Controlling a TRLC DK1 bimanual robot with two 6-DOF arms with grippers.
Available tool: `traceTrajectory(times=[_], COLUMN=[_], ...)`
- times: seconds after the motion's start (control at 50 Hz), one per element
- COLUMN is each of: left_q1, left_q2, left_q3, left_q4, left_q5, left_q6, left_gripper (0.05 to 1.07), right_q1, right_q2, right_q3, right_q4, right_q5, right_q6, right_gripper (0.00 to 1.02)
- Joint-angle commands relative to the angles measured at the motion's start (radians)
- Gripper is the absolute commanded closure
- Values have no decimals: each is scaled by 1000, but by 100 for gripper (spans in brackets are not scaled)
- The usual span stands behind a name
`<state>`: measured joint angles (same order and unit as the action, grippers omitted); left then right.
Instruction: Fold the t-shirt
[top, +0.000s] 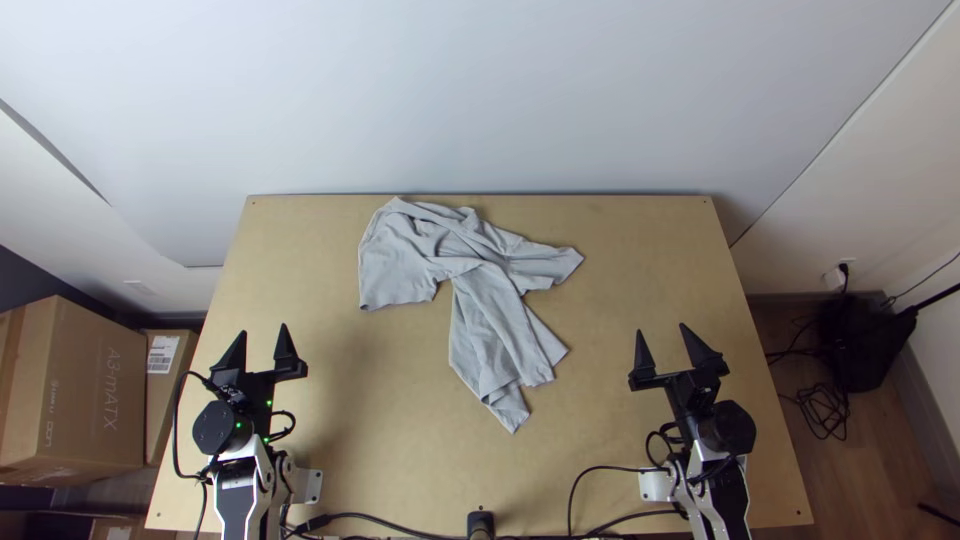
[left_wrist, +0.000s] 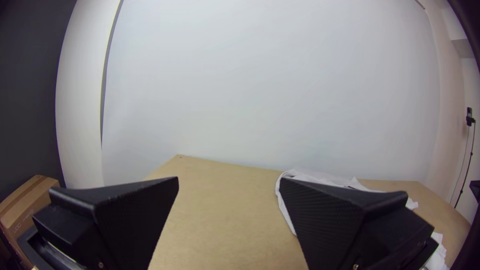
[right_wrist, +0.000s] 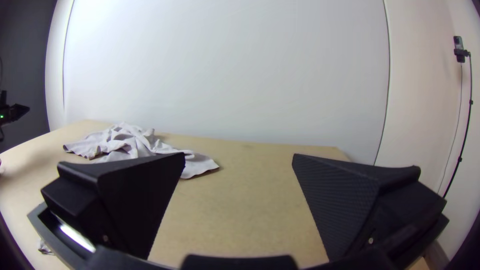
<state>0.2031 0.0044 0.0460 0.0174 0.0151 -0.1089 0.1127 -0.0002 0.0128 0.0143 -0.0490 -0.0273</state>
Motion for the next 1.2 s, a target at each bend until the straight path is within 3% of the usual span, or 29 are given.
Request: traceTrajectory(times=[0.0,0.96,1.04,1.18], left_q1=[5,5,5,-18], left_q2=[-4,-4,-4,-4], left_q3=[-43,-43,-43,-43], left_q4=[-28,-28,-28,-28], left_q5=[0,0,0,0], left_q6=[-20,-20,-18,-66], left_gripper=[10,10,10,10], right_q1=[-5,-5,13,21], right_q2=[-3,-3,-3,-3], right_q3=[-5,-5,-5,-5], right_q4=[-11,-11,-13,-19], right_q5=[6,6,6,35], right_q6=[7,7,79,81], right_gripper=[3,3,3,3])
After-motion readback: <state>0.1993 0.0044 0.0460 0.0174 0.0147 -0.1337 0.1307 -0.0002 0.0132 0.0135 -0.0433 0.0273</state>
